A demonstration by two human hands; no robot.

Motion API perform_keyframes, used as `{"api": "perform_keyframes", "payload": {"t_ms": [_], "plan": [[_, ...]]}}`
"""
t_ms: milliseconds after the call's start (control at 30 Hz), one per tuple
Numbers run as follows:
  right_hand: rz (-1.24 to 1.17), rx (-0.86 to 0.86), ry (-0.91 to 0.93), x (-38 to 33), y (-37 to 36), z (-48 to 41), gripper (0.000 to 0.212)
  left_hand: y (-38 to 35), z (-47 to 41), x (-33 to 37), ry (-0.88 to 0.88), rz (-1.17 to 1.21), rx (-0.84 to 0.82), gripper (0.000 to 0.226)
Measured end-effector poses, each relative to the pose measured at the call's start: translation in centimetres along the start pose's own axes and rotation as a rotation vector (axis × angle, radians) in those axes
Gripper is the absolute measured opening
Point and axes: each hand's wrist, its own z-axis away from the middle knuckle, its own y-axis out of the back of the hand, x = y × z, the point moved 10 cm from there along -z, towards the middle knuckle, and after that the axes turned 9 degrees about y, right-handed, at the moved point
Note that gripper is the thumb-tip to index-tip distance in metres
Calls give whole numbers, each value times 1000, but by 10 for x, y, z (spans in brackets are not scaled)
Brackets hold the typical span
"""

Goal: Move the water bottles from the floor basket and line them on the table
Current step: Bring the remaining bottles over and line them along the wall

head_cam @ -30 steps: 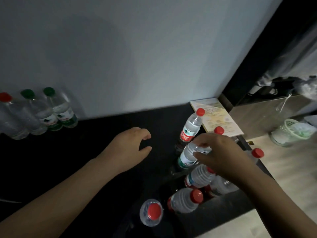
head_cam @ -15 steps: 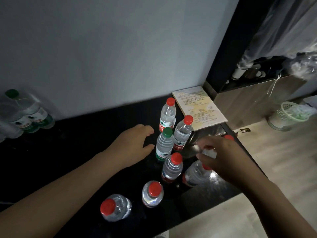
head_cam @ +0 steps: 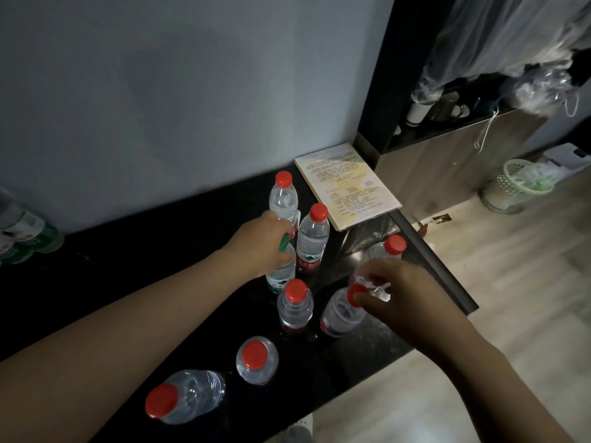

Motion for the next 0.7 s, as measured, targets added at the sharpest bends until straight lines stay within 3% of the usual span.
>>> {"api": "perform_keyframes", "payload": {"t_ms": [400,700], "plan": [[73,-26,-44,15,-26,-4,41,0,-5,-16,-17,175,72,20],[70,21,-31,14,-15,-17,30,32,10,-37,-21,244,141,21]]}}
